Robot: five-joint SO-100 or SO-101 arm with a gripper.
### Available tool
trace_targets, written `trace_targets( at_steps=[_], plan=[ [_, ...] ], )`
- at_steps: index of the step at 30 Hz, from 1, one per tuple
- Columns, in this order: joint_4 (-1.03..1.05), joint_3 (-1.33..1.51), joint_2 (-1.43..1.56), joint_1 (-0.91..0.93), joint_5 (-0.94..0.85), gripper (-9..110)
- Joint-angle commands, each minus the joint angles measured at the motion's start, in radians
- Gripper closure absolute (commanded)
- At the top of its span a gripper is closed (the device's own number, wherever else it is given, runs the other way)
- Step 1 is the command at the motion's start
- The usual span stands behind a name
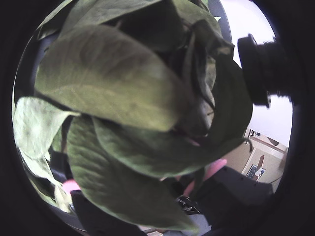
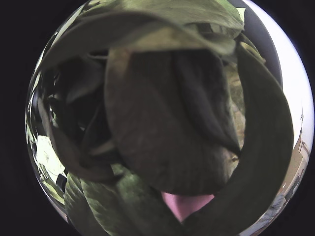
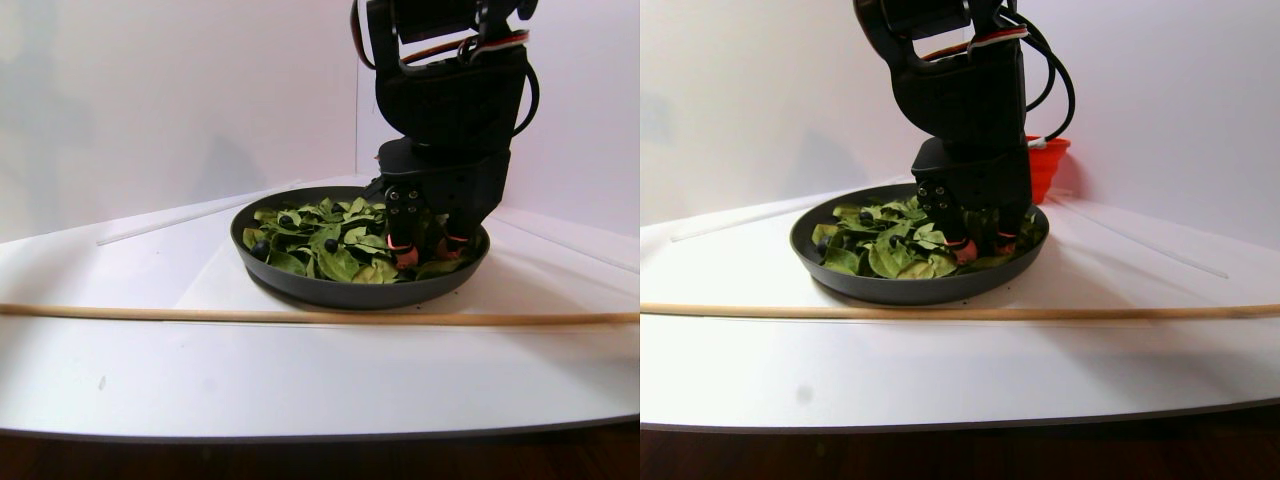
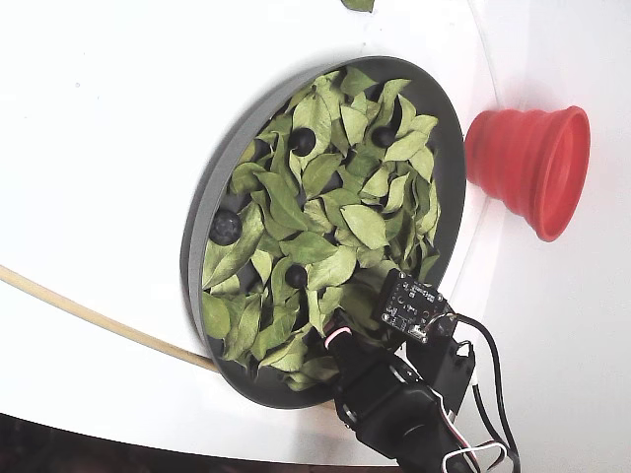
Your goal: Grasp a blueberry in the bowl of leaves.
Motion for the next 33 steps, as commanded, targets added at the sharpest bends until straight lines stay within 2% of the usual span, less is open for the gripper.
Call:
trace_targets(
  at_steps=[1,33],
  plan=[
    [-0.006,-0.029,0.003,0.021,-0.017,86],
    [0.091,0.002,0.156,0.008,0.021,86]
  ],
)
